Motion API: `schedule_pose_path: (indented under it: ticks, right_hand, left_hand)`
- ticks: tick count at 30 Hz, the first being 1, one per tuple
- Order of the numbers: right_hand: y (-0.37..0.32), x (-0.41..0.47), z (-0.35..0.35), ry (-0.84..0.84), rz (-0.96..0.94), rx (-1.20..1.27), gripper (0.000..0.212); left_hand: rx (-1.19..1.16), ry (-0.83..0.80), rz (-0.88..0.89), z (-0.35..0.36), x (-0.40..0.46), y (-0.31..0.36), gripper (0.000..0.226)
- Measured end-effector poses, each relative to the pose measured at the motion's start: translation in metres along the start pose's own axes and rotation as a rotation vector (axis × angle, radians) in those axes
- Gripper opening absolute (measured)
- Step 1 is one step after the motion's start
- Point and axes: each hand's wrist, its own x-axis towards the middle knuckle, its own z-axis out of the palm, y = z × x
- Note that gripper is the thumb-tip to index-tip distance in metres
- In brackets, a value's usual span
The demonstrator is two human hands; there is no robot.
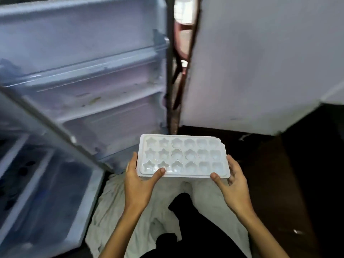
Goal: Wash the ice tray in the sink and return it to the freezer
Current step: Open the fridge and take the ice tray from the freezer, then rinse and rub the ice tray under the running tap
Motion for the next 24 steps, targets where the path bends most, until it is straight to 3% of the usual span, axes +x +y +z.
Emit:
schedule_pose_path:
  ticks: [7,12,24]
  right_hand:
    - [0.005,-0.028,-0.093,0.347,0.032,0.044,0.065]
    - [0.011,-0.035,-0.155,0.51,0.058,0.06,0.077]
    - [0.016,-0.044,-0.332,0.9,0.075,0.097,0.073]
  left_hand:
    - [0.095,-0.309,0.125,0.102,-0.005,0.041,0.084]
    - [0.136,-0.444,0.222,0.174,-0.014,0.072,0.091]
    - [0.143,-0.788,0.414,0.376,-0.074,0.167,0.089]
